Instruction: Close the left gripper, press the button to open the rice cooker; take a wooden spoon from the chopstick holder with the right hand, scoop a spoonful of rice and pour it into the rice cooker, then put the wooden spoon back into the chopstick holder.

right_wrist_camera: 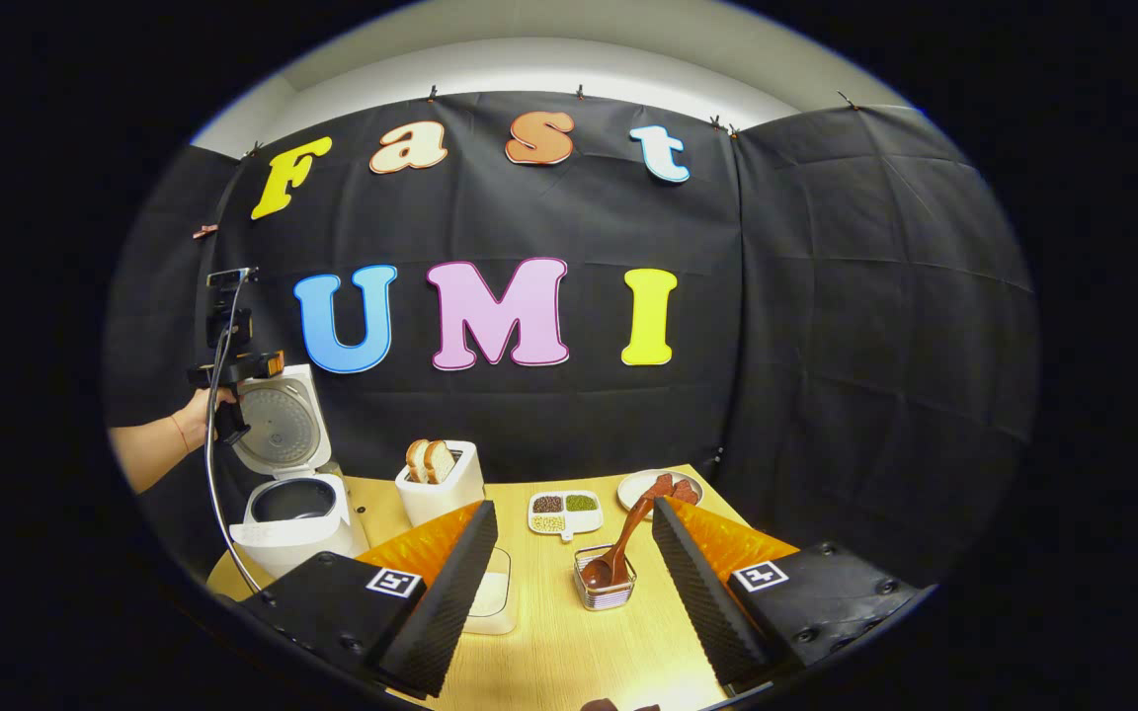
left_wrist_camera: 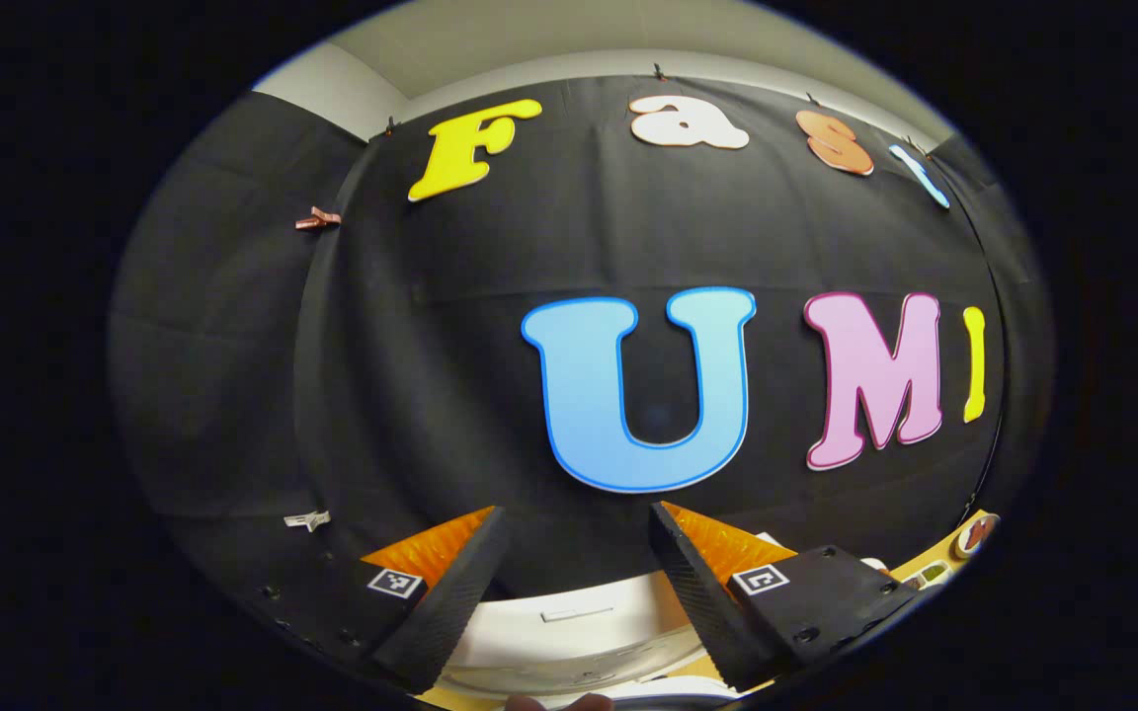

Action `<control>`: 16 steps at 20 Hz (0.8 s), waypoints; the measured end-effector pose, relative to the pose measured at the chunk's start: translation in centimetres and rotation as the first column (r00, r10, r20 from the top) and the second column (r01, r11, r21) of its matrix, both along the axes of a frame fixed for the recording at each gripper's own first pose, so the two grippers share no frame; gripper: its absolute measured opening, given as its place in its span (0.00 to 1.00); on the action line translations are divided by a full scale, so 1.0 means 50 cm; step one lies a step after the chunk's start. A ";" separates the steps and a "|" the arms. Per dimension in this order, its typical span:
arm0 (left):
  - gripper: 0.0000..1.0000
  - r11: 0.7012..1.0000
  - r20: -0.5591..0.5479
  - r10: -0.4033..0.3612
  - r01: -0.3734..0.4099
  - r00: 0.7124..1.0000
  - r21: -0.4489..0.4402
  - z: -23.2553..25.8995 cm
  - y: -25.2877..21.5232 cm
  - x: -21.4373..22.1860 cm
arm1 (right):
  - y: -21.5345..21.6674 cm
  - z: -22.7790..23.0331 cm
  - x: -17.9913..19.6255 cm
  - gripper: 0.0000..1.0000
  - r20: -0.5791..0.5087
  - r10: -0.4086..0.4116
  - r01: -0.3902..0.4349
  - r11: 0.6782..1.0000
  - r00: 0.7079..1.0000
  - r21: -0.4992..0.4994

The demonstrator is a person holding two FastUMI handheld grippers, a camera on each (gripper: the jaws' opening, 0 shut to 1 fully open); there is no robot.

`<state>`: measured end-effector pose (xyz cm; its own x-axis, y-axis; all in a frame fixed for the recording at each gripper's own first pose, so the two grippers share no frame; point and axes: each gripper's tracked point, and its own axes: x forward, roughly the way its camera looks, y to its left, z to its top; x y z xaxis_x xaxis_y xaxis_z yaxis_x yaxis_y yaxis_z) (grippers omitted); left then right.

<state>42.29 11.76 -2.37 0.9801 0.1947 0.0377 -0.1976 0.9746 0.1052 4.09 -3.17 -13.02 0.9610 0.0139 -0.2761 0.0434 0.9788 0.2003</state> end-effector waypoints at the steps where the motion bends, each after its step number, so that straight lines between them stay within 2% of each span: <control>1: 0.99 1.000 0.016 0.000 0.001 1.000 -0.029 0.005 0.000 -0.003 | -0.003 0.000 0.001 0.98 -0.003 -0.002 0.002 1.000 1.000 -0.002; 9: 1.00 0.996 -0.099 0.004 -0.013 0.995 -0.091 -0.042 -0.059 -0.107 | 0.002 0.000 0.029 0.98 0.005 0.033 -0.034 0.998 0.999 0.044; 13: 1.00 0.990 -0.153 0.064 -0.082 0.986 -0.116 -0.100 -0.096 -0.193 | 0.002 -0.005 0.020 0.98 0.001 0.061 -0.061 0.997 0.998 0.057; 16: 1.00 0.983 -0.229 0.107 -0.137 0.967 -0.120 -0.170 -0.119 -0.242 | -0.005 -0.004 0.011 0.98 0.001 0.086 -0.086 0.995 0.996 0.039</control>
